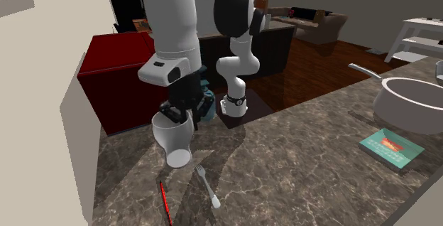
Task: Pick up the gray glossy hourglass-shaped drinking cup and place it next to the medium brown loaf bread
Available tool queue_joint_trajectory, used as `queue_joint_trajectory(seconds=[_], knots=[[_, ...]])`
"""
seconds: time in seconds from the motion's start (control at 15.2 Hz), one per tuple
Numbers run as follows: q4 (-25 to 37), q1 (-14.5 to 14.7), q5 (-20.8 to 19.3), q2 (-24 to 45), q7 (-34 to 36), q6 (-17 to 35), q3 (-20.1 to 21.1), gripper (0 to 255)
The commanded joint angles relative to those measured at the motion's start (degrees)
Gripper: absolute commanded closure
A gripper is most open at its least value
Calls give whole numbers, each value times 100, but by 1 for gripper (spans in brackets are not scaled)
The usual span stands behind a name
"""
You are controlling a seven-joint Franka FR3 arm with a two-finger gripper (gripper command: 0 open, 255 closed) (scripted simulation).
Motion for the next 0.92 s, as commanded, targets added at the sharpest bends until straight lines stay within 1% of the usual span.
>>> queue_joint_trajectory(seconds=[0.0, 0.07, 0.26, 0.46, 0.66, 0.86], knots=[[262, -42, 35, 79, -3, -187, -2, 255], [348, -56, 44, 101, -4, -253, -3, 255], [-711, 103, -292, -703, -47, 67, -83, 255], [-1574, 171, -622, -1436, -60, 276, -128, 255], [-2306, 163, -943, -2124, -62, 399, -147, 255], [-2937, 89, -1248, -2776, -72, 449, -148, 255]])
